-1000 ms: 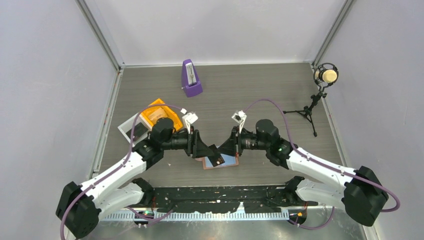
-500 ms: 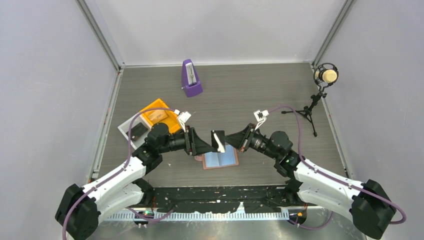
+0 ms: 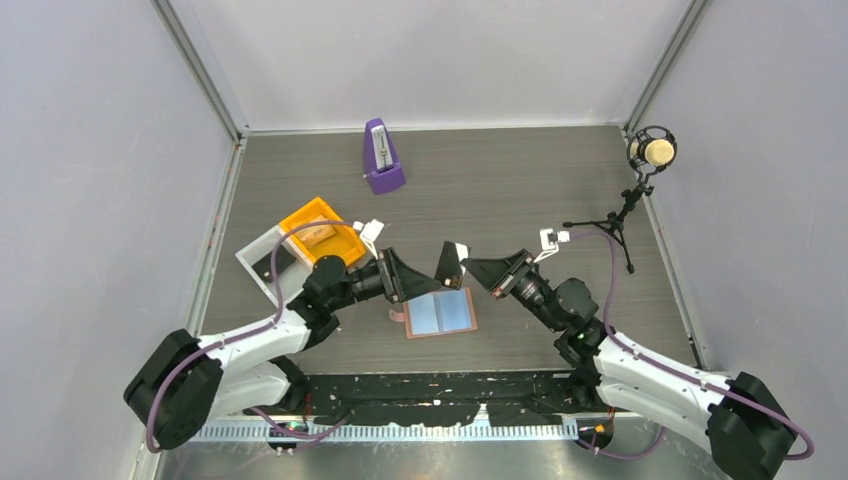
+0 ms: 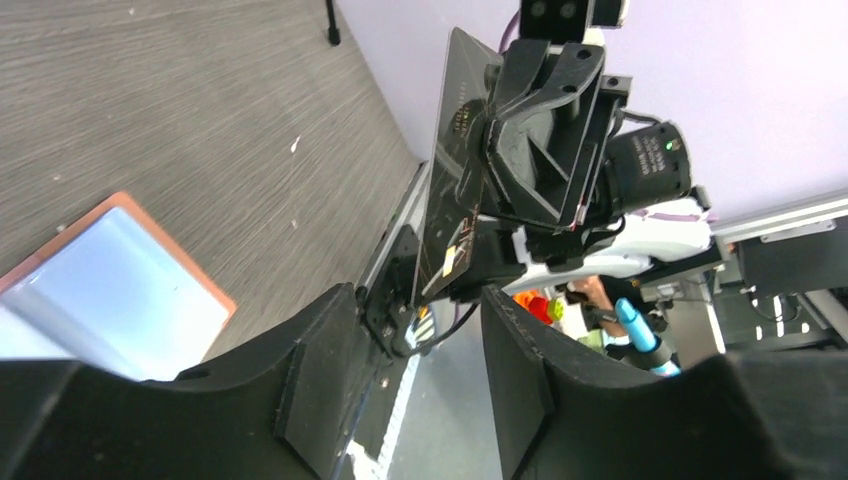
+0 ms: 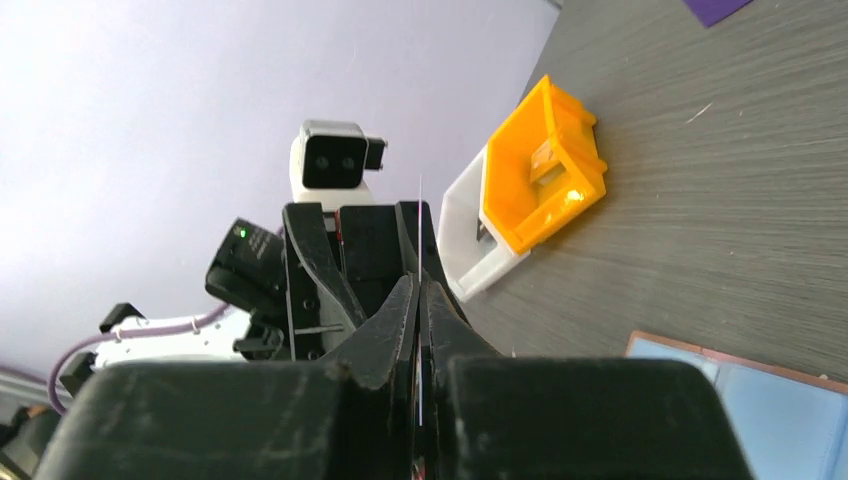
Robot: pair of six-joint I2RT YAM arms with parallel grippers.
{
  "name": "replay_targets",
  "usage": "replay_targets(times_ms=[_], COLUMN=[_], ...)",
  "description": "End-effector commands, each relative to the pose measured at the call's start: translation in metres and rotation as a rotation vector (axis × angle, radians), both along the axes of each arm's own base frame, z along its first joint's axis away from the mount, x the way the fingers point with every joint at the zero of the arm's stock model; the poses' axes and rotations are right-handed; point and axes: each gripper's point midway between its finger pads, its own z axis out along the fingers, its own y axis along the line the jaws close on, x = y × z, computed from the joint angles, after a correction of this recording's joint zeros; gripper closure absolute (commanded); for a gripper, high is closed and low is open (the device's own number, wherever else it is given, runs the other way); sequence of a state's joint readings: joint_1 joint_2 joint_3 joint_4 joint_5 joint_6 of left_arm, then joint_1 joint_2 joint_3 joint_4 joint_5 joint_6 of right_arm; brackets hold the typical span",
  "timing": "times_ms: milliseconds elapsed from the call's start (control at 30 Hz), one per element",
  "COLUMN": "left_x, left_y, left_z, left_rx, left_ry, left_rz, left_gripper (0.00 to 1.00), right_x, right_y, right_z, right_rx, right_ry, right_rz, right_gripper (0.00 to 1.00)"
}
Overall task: Take the credit cards out of the card holder
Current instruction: Remove the credit card from the card holder.
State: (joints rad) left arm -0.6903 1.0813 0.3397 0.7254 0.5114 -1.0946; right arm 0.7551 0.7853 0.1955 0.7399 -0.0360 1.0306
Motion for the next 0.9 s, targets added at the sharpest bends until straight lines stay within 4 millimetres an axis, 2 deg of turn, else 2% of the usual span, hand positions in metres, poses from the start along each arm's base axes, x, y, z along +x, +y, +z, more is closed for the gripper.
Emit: replay_targets(times_ms=[0,133,433,533,667,867], left_x=[0.01,0.013,0.02,0.02,0.021,0.024], left_y=[-0.009,-0.009,-0.015,-0.016,-0.018,-0.022], left_z=[0.038,0.044,0.045,0.045,0.041,0.041], left_rx=[-0.155,-0.229,-0.247,-0.244,-0.235,-0.233], left_ry=[-0.064,-0.049,-0.045,-0.046,-0.039,-0.035], left_rz=[0.059,0.071,0.067,0.064,0.062,0.055], left_gripper=[0.53,0.7,0.89,0.9,0.81,0.83], right_x=[0.013,0.015,0.013,0.014,0.014,0.014], right_y=[-0.022,-0.032,-0.035,-0.037,-0.038,-0.039], right_z=[0.018,0.012,0.003,0.001,0.002,-0.001], right_rx=[0.118,0.126,0.133,0.137,0.15,0.152], right_ry=[0.004,0.024,0.046,0.05,0.05,0.063], right_rz=[-0.134,-0.176,-0.184,-0.191,-0.197,-0.197], right_gripper=[0.95,0.95,0.95,0.95,0.95,0.95])
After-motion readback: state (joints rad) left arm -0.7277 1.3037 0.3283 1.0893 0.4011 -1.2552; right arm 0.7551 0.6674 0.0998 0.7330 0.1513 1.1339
